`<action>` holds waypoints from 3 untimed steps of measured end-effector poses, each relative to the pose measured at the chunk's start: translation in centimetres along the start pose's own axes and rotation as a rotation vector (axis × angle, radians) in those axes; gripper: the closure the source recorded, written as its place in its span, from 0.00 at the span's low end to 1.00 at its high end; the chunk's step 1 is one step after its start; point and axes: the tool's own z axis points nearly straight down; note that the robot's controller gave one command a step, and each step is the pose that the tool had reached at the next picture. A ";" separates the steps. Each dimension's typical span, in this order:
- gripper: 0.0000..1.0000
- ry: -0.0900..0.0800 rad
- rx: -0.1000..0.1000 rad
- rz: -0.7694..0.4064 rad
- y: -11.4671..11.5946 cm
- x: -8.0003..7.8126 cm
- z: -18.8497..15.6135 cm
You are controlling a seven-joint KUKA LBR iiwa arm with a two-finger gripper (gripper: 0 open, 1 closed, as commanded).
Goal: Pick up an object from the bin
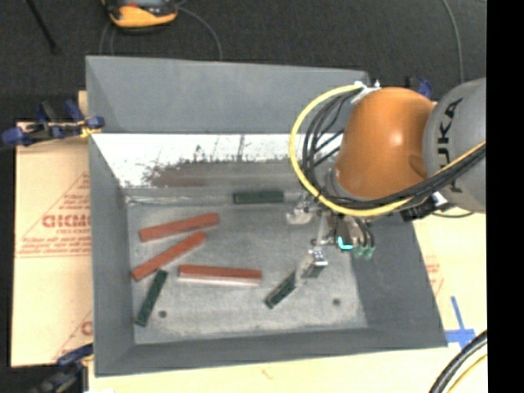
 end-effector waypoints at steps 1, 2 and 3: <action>0.00 -0.007 0.000 0.000 0.0 -0.2 -0.3; 1.00 -0.010 -0.003 0.107 0.8 -1.6 12.8; 0.00 -0.037 -0.002 0.108 0.7 -2.1 12.9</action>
Offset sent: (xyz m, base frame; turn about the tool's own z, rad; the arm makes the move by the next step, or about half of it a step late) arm 0.0109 0.0083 -0.1380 0.1083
